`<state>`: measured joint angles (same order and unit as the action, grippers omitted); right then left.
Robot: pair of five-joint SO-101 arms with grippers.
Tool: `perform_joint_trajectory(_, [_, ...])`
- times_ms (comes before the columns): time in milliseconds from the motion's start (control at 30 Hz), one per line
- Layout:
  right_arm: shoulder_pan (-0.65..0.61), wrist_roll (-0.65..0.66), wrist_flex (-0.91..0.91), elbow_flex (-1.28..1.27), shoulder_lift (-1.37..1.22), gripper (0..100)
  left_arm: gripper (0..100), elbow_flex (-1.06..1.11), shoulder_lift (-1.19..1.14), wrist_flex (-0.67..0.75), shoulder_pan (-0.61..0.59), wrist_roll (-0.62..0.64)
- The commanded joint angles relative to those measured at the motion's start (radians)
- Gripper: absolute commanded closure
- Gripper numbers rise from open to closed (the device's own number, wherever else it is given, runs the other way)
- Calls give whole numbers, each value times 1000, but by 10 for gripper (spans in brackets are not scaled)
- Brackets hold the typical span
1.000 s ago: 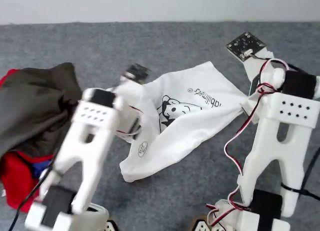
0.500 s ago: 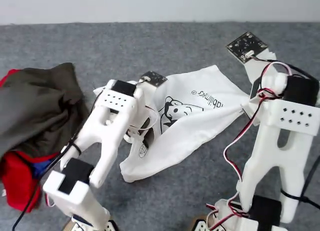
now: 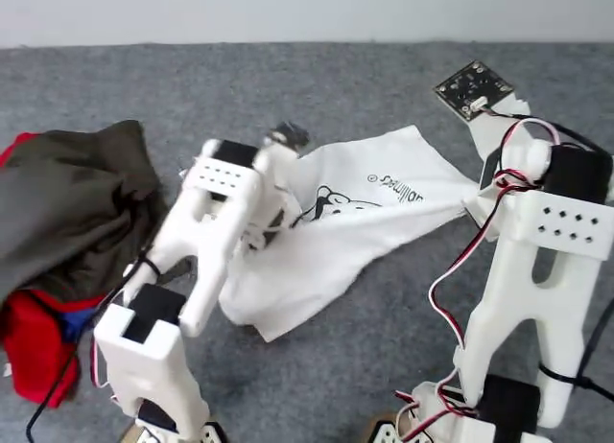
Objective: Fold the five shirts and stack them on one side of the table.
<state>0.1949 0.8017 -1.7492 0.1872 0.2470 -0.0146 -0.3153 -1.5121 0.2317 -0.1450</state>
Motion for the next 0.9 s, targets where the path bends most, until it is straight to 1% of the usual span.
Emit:
perform_joint_trajectory(0, [12, -11, -22, 38, 35, 990, 987, -97, 43, 31, -78, -11])
perform_joint_trajectory(133, [7, -58, 27, 37, 30, 990, 987, -166, -3, 71, -129, -12])
perform_joint_trajectory(267, [4, -92, 99, 6, 30, 990, 976, -239, -78, 80, -138, -8])
perform_joint_trajectory(367, [5, -94, 166, -77, 30, 990, 920, -300, -107, 80, -141, 6])
perform_joint_trajectory(500, [7, -95, 254, -153, 31, 990, 844, -410, -118, 110, -176, 78])
perform_joint_trajectory(667, [1, -157, 346, -178, 30, 990, 841, -458, -120, 160, -201, 54])
perform_joint_trajectory(867, [-50, -157, 363, -210, 30, 990, 840, -463, -132, 153, -201, 34])
